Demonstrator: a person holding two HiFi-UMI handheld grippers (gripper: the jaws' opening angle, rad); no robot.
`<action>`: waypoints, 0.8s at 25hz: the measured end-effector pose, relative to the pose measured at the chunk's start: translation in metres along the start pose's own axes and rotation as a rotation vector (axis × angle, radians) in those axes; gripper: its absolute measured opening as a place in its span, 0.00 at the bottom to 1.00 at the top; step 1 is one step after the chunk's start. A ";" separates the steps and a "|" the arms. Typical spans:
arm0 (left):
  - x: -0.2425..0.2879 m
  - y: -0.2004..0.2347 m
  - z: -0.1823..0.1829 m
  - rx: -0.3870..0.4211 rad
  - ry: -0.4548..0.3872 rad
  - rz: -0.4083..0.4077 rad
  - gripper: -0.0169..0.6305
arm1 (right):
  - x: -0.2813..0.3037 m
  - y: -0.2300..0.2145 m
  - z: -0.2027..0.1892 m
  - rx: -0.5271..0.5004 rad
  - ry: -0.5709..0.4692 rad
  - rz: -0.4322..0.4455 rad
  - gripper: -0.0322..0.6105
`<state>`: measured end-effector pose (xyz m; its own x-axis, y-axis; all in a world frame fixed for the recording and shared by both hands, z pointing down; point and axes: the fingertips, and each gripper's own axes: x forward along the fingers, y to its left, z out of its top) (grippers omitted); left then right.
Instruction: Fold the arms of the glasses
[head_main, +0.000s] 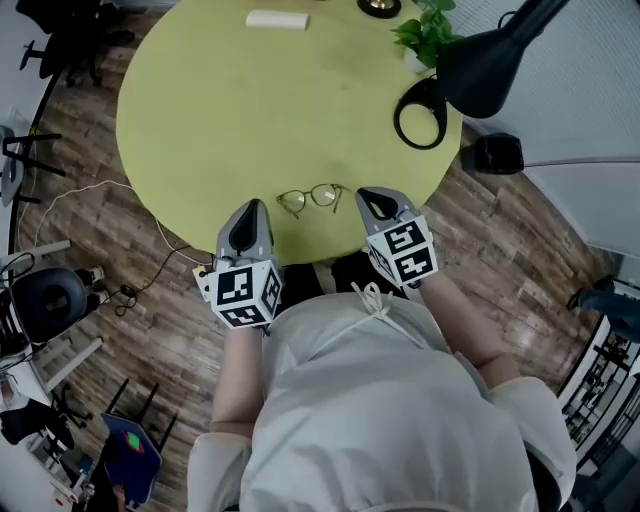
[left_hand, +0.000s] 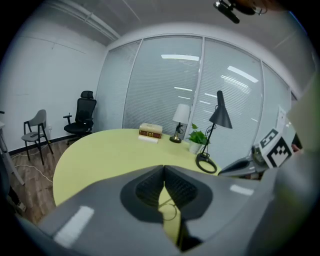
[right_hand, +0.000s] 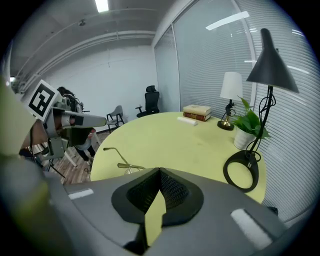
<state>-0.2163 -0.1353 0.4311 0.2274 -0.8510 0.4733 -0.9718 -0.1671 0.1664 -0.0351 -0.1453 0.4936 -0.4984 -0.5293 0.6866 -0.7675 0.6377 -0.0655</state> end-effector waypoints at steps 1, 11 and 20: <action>0.003 0.003 -0.005 -0.002 0.011 -0.011 0.04 | 0.006 0.002 -0.005 -0.010 0.022 0.001 0.05; 0.031 0.014 -0.064 -0.021 0.082 -0.094 0.04 | 0.052 0.007 -0.048 -0.202 0.207 0.100 0.22; 0.041 0.019 -0.083 -0.035 0.122 -0.079 0.04 | 0.066 0.016 -0.036 -0.599 0.256 0.244 0.24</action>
<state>-0.2204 -0.1316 0.5257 0.3107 -0.7687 0.5591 -0.9484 -0.2117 0.2359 -0.0661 -0.1498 0.5637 -0.4614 -0.2300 0.8568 -0.2544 0.9595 0.1206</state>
